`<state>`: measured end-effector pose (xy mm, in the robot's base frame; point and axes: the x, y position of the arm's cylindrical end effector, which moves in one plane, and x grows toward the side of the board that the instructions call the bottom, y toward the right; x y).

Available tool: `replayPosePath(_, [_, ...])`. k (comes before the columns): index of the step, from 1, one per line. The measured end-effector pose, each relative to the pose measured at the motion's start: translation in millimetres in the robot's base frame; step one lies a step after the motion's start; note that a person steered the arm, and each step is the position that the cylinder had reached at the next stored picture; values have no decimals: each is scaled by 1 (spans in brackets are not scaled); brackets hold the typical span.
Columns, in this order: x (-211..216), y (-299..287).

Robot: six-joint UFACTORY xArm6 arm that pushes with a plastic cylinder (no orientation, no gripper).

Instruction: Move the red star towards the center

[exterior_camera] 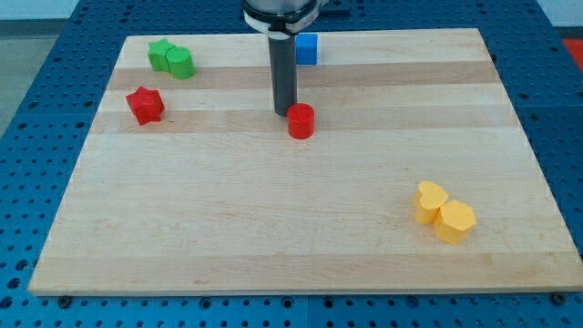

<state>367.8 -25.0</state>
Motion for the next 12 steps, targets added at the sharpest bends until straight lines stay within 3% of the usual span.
replayPosePath(2, [-3,-28])
replayPosePath(6, [54,-143])
replayPosePath(9, [52,-161])
replayPosePath(11, [50,-234])
replayPosePath(12, [27,-265])
